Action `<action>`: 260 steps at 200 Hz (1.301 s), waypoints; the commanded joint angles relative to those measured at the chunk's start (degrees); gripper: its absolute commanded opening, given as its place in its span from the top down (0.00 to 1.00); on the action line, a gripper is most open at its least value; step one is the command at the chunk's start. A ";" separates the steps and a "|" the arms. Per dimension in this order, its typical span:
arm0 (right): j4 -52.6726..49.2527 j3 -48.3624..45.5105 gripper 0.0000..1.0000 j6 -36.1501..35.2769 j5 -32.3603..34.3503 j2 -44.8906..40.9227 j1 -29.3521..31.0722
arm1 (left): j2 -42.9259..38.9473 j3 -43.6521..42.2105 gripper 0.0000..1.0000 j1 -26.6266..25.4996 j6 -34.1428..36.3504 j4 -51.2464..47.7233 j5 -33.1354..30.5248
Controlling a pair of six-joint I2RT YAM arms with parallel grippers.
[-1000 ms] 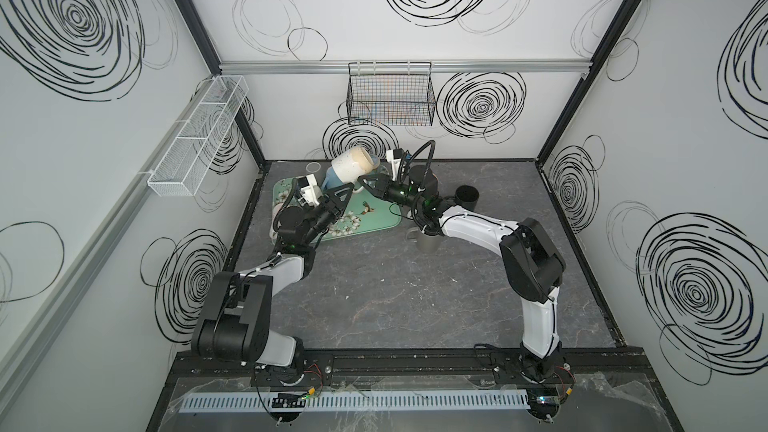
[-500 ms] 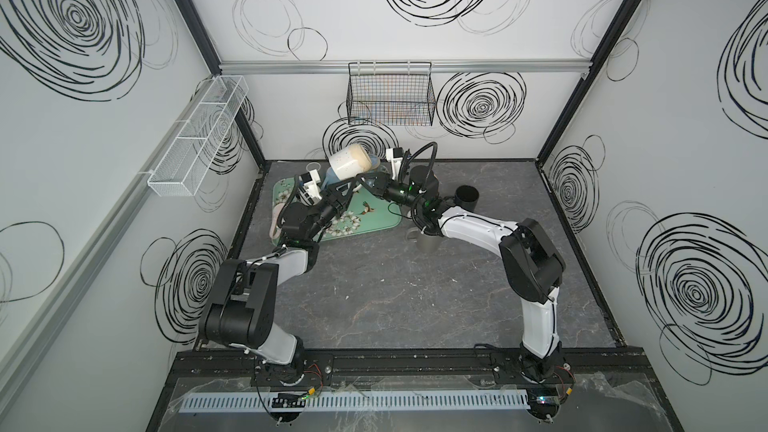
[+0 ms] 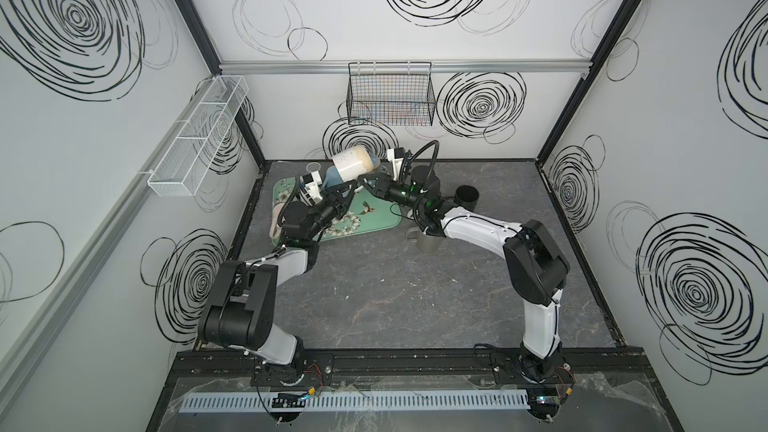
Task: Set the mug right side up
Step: 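Tilt the cream mug upright with the right gripper toward the left gripper, then grasp the cream mug's handle with the left gripper from the right gripper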
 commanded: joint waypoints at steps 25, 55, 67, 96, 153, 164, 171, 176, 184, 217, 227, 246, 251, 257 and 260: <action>-8.09 1.21 0.54 -13.21 0.68 -2.89 -0.66 | -3.91 0.92 1.00 0.93 3.48 1.06 -1.92; -11.60 0.40 0.52 -18.87 0.16 -3.51 -0.78 | -3.46 -0.19 1.00 1.21 4.11 -0.72 -2.73; -13.60 -0.43 0.52 -22.69 1.08 -4.52 -0.69 | -3.59 -0.32 1.00 1.28 4.96 -2.55 -2.96; -19.09 -2.29 0.52 -34.40 6.67 -6.85 0.12 | -4.05 0.49 1.00 1.04 7.72 -7.81 -3.21; -17.65 -9.59 0.50 -68.34 25.83 -7.50 7.46 | -5.18 2.58 1.00 0.58 13.38 -20.22 -2.78; -13.18 -11.73 0.49 -74.77 33.16 -6.41 9.86 | -5.76 2.75 1.00 0.62 14.71 -22.93 -3.18; -10.29 -12.83 0.49 -79.73 36.43 -5.50 11.21 | -6.08 2.76 1.00 0.58 15.19 -24.10 -3.46; -8.79 -13.27 0.49 -82.83 37.87 -4.57 11.93 | -6.32 2.76 1.00 0.52 15.54 -24.94 -3.69; -6.58 -13.57 0.48 -87.44 39.96 -3.27 13.08 | -6.68 2.76 1.00 0.52 16.00 -26.22 -3.79; -1.93 -11.01 0.48 -93.96 48.13 1.41 16.24 | -8.30 2.15 1.00 0.47 16.76 -29.30 -4.11; -2.22 -9.84 0.49 -95.27 48.23 2.63 16.62 | -8.71 1.96 1.00 0.43 16.83 -29.92 -4.07; -0.92 -8.53 0.49 -98.03 48.87 4.81 17.04 | -9.49 1.96 1.00 0.45 16.94 -31.01 -3.78; -0.50 -8.09 0.50 -98.79 49.25 5.44 17.15 | -9.65 1.91 1.00 0.47 17.02 -31.24 -3.71; -0.23 -7.62 0.50 -99.82 49.84 6.16 17.30 | -9.94 1.90 1.00 0.46 17.09 -31.57 -3.70; -0.01 -7.34 0.50 -100.29 50.10 6.54 17.34 | -10.07 1.92 1.00 0.46 17.11 -31.64 -3.57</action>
